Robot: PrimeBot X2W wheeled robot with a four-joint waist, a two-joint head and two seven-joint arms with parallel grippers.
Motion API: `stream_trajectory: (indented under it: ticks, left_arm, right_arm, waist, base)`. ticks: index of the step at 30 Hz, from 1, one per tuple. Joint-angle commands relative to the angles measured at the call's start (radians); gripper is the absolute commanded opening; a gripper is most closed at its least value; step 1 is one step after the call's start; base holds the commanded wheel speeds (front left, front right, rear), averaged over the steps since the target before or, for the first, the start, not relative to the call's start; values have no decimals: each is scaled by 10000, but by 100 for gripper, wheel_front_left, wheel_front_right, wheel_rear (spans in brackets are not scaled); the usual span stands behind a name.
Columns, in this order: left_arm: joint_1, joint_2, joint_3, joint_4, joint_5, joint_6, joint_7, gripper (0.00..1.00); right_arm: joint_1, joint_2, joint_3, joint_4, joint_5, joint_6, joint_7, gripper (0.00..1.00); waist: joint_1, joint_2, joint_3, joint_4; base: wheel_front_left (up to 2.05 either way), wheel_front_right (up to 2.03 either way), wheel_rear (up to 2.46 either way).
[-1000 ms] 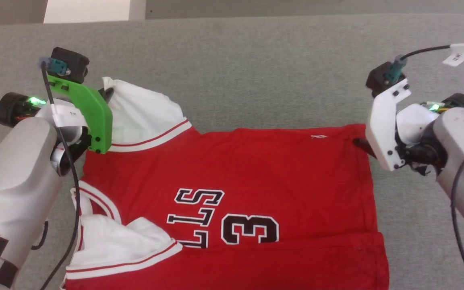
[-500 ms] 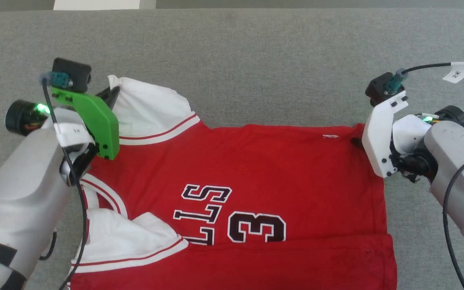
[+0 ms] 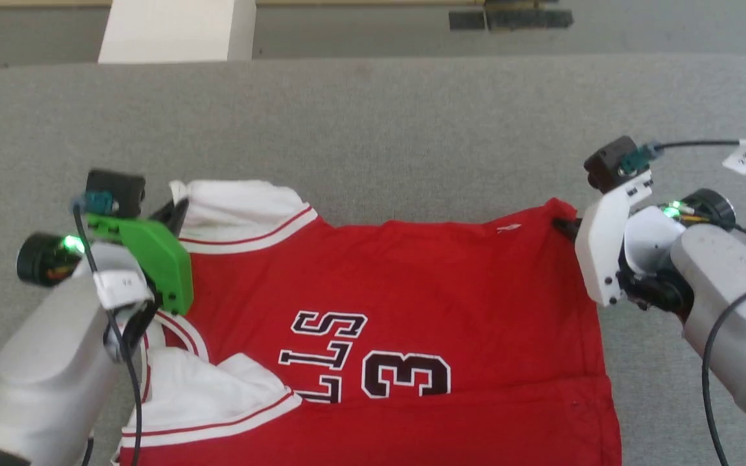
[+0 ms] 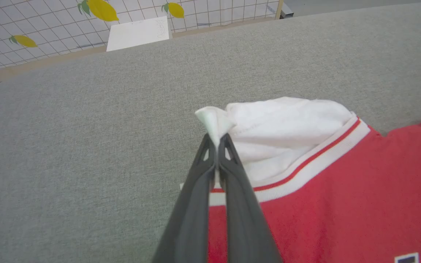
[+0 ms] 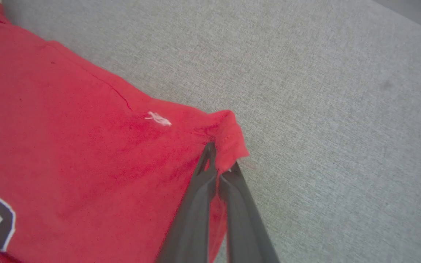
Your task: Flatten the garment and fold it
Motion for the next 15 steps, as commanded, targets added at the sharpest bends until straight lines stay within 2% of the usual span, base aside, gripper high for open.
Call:
stream_trajectory:
  ticks: [1, 9, 15]
  left_arm:
    - [327, 138, 25, -142, -88, 147, -123, 0]
    - [1939, 831, -47, -1698, -126, 866, -127, 0]
    - [3416, 1418, -114, -3324, -272, 1656, 153, 0]
  right_arm:
    - [292, -111, -49, -154, 74, -15, -199, 0]
    - [1863, -743, -449, -1301, -183, -15, -907, 0]
    - [3428, -1077, -1039, -2316, -519, -15, -1111, 0]
  waist:
    - [0, 0, -517, -60]
    - [0, 0, -1394, -16]
    - [0, 0, -1848, 123]
  base:
    - [0, 0, 0]
    - [0, 0, 0]
    - [0, 0, 0]
